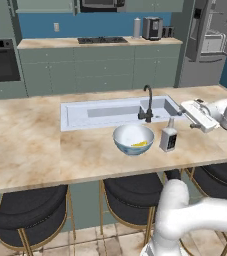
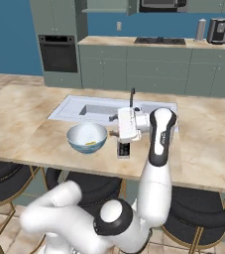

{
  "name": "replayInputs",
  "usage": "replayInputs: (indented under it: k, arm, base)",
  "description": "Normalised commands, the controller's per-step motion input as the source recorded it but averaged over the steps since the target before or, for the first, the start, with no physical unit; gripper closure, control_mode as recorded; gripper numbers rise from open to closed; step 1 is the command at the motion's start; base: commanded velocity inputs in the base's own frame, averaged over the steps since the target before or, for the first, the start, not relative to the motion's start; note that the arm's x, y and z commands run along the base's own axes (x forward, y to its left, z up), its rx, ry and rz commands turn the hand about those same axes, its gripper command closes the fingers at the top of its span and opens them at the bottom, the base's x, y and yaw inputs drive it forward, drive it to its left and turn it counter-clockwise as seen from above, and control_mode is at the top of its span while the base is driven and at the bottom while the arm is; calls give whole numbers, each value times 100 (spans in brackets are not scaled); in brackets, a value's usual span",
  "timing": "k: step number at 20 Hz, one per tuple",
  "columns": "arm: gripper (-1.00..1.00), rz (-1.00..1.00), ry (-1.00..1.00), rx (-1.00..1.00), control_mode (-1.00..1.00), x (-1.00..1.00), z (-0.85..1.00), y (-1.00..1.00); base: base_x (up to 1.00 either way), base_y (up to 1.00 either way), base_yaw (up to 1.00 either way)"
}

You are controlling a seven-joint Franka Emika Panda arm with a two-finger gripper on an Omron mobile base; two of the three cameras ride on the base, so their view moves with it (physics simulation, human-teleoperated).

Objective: There is a bowl on the dining counter. Grab a lemon wedge from the fridge and place it in the bowl. Then get the liquor bottle and glass cup from the cabinet and place them next to the bowl.

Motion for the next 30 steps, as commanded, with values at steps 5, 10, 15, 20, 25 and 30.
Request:
replayInputs:
  k: [5, 10, 15, 20, 25, 30]
  arm:
    - [-100, -10, 0, 0, -100, -81, 12, 77]
    - [-100, -25, 4, 0, -100, -71, 33, 63]
    - [-100, -36, 16, 0, -100, -43, 49, 47]
    - [-100, -42, 24, 0, -100, -26, 38, 51]
    - [-100, -44, 29, 0, -100, -21, 29, 53]
    - [-100, -43, 34, 0, -100, -18, 18, 39]
  base:
    - [0, 0, 0]
    - [0, 0, 0]
    - [0, 0, 0]
    - [0, 0, 0]
    - [0, 0, 0]
    - [0, 0, 0]
